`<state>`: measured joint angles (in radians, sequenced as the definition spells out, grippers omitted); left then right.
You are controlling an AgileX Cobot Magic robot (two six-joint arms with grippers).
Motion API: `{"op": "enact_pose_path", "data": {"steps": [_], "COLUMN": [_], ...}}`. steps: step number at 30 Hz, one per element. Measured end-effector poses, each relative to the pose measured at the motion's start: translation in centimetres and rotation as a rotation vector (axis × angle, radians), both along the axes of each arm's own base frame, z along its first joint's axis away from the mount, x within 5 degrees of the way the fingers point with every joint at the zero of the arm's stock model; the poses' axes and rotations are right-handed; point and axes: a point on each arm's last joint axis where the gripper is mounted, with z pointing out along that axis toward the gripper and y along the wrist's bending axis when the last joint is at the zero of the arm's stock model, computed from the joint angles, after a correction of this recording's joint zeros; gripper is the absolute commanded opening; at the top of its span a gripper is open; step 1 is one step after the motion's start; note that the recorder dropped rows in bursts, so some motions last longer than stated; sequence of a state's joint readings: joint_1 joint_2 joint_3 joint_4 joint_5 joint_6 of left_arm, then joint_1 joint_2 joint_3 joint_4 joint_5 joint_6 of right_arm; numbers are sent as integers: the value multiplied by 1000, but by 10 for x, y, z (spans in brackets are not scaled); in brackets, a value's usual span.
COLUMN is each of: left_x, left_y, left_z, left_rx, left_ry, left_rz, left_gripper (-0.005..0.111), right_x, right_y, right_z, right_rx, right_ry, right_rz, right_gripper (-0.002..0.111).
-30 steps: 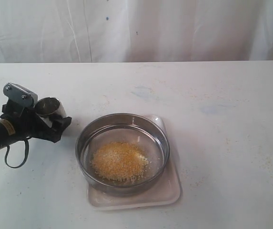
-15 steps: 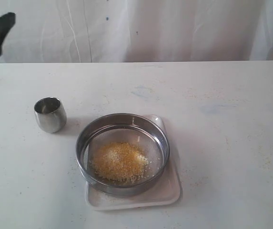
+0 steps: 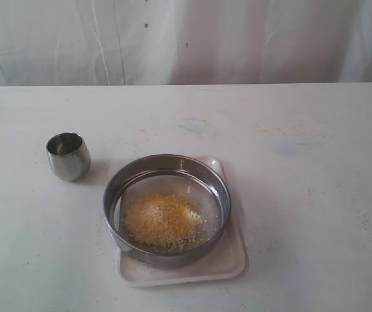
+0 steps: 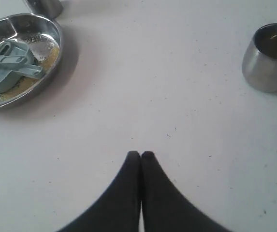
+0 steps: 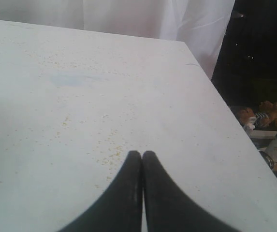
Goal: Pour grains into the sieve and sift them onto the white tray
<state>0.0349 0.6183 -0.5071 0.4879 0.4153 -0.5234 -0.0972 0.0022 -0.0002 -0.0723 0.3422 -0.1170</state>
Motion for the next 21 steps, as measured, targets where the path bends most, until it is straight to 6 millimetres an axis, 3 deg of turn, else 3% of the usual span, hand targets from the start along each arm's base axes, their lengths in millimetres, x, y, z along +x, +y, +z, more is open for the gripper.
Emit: {"op": "enact_pose_path", "data": {"steps": [6,11,13,17,21], "left_x": [-45,-54,-53,-50,-49], "left_y": [-5,-8,-7,-3,-5], "left_z": [11,9,-2,-48,-78], "left_rx": [-132,-67,-54,-47,-167], "left_ry": [-356,-516,-483,-288,-250], "left_rz": [25,-39,-37,11,63], "left_gripper": [0,0,0,0,0], "right_x": [0,0,0,0,0], "right_y": [0,0,0,0,0], "right_z": [0,0,0,0,0], "right_rx": [0,0,0,0,0], "right_ry": [0,0,0,0,0], "right_rz": [0,0,0,0,0], "right_gripper": [0,0,0,0,0]}}
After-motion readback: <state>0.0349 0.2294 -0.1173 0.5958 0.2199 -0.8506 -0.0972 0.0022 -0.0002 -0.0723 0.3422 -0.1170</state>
